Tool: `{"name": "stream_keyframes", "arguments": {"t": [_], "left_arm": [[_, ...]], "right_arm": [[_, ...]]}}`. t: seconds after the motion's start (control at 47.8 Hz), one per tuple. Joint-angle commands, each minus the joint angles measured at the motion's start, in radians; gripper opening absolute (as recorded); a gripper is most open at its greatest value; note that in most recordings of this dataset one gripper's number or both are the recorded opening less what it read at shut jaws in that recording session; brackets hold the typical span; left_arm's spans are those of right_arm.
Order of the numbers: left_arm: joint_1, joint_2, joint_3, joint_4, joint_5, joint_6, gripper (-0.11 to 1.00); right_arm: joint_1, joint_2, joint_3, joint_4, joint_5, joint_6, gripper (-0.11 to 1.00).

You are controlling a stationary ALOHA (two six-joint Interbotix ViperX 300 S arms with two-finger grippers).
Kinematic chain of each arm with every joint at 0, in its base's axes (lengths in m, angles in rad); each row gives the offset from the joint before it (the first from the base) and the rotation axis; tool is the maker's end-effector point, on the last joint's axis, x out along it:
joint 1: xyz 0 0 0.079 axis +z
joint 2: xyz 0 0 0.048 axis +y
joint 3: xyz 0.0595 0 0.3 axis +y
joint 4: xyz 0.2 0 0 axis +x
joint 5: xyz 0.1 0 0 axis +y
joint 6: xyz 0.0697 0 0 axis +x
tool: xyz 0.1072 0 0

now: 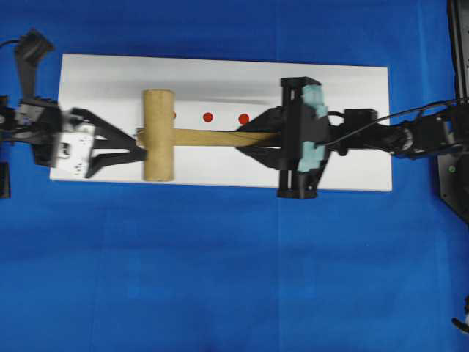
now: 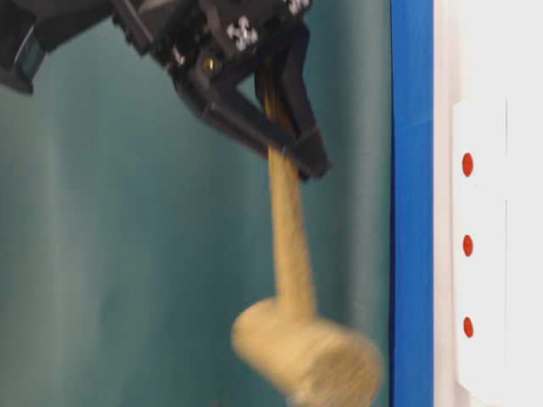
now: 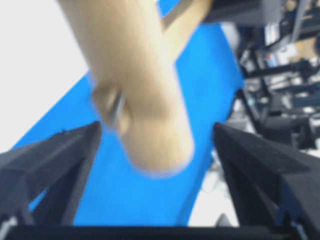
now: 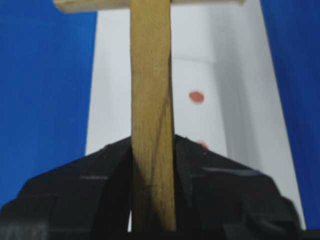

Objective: Hit the mark with a hammer.
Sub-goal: 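Carry the mallet with the right gripper to the front of the board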

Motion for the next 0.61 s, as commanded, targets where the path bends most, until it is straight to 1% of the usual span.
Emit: {"name": "stream_keyframes", "arguments": {"t": [0.0, 0.168, 0.377, 0.482, 0.586], "left_arm": [[-0.003, -0.066, 0.014, 0.003, 0.012, 0.009, 0.88], [-0.008, -0.192, 0.060, 0.003, 0.061, 0.040, 0.88], [-0.006, -0.264, 0.091, 0.003, 0.115, 0.080, 0.88], [-0.008, -0.268, 0.094, 0.005, 0.126, 0.138, 0.88], [-0.008, -0.268, 0.094, 0.006, 0.133, 0.232, 0.87]], "right_arm": [[-0.003, -0.048, 0.006, 0.014, -0.008, 0.002, 0.09], [-0.003, -0.081, 0.040, 0.044, -0.006, 0.002, 0.09], [-0.003, -0.086, 0.041, 0.049, -0.003, 0.002, 0.09], [-0.002, -0.075, 0.032, 0.060, 0.002, 0.017, 0.09], [0.011, -0.063, 0.023, 0.074, 0.015, 0.040, 0.09]]}}
